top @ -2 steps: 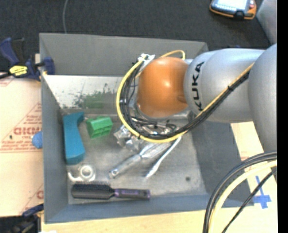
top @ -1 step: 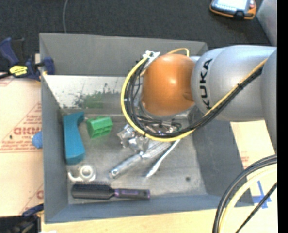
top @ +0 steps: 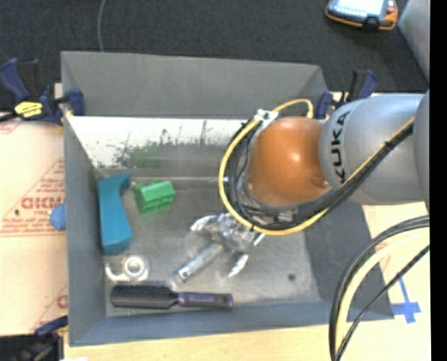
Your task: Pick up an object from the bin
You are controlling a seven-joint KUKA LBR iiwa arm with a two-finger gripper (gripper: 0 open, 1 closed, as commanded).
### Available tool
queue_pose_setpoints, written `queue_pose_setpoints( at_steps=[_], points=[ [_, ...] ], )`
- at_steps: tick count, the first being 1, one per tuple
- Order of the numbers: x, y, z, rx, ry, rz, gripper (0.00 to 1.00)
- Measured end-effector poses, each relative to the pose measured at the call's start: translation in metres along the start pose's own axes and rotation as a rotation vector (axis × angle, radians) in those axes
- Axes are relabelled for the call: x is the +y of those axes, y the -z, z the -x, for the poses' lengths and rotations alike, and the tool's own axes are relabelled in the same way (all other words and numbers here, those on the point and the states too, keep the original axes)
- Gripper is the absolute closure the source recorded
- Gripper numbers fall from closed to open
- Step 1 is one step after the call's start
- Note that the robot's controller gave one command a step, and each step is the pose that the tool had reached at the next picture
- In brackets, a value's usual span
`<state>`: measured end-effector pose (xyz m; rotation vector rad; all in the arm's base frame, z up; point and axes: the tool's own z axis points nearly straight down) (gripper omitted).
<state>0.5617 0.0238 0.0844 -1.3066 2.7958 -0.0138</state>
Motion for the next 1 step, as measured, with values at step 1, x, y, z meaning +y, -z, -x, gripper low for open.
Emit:
queue_pose_setpoints(
  at_steps=[1],
  points=[
    [0.0165,0.0891,0.0410,-0.014,-0.023,-0.011,1.00]
  ],
)
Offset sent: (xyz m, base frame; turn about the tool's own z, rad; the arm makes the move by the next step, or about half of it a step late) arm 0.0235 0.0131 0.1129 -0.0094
